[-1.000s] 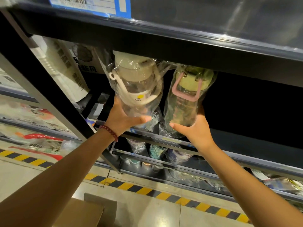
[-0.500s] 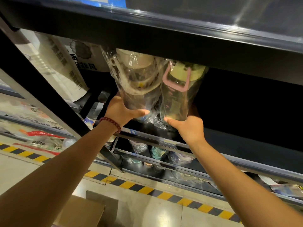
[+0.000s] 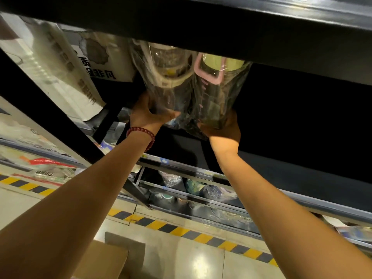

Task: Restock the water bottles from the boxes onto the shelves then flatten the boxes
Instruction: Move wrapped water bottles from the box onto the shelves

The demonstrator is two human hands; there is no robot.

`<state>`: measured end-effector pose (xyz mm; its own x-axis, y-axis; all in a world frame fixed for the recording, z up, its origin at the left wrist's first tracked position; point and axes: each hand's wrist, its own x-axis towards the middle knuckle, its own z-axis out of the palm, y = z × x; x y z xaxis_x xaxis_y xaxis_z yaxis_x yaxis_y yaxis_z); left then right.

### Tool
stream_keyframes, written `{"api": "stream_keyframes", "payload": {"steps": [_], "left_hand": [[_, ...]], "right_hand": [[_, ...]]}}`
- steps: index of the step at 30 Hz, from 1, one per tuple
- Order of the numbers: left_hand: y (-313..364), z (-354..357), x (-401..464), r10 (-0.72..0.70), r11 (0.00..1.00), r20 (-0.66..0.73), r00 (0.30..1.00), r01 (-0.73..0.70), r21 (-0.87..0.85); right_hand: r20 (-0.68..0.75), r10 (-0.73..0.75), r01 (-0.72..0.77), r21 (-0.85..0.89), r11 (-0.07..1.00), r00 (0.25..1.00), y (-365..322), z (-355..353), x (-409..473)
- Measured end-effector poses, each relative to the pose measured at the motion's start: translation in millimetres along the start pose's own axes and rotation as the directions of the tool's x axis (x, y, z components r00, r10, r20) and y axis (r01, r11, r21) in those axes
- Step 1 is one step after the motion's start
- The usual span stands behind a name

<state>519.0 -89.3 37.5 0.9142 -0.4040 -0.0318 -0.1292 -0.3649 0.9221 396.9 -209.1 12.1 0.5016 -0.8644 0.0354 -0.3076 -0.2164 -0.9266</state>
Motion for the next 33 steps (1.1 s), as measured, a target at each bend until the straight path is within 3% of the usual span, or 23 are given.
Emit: {"api": "stream_keyframes", "payload": {"steps": [8, 16, 19, 21, 24, 27, 29, 33], "left_hand": [[-6, 7, 12, -0.015, 0.993, 0.019, 1.0, 0.018, -0.118], [4, 7, 4, -0.118, 0.966, 0.124, 0.985, 0.143, -0.216], [16, -1, -13, -0.116, 0.978, 0.05, 0.992, 0.123, -0.168], [21, -9, -35, -0.117, 0.967, 0.011, 0.993, 0.116, -0.226], [15, -10, -65, -0.038, 0.98, -0.024, 0.999, 0.033, -0.194], [26, -7, -97, -0.014, 0.977, 0.063, 0.998, 0.027, -0.211], [42, -1, -120, 0.027, 0.977, 0.204, 0.979, 0.017, -0.211], [75, 22, -184, -0.002, 0.988, 0.528, 0.849, 0.085, -0.132]], "right_hand": [[-0.082, 0.046, -0.053, -0.082, 0.995, 0.996, -1, 10, 5], [0.009, 0.035, -0.034, -0.117, 0.993, 0.999, -2, 1, 7], [0.023, 0.045, -0.043, -0.074, 0.996, 0.999, -2, -18, 4], [0.023, 0.064, -0.064, -0.021, 0.998, 0.998, -2, -34, -8], [0.011, 0.082, -0.082, 0.009, 0.997, 0.997, -10, -68, -42], [-0.014, 0.061, -0.061, -0.016, 0.998, 0.998, -19, -114, -85], [-0.063, 0.05, -0.05, 0.007, 0.999, 0.997, -19, -152, -117], [-0.176, 0.249, -0.236, 0.094, 0.967, 0.952, -11, -235, -191]]}}
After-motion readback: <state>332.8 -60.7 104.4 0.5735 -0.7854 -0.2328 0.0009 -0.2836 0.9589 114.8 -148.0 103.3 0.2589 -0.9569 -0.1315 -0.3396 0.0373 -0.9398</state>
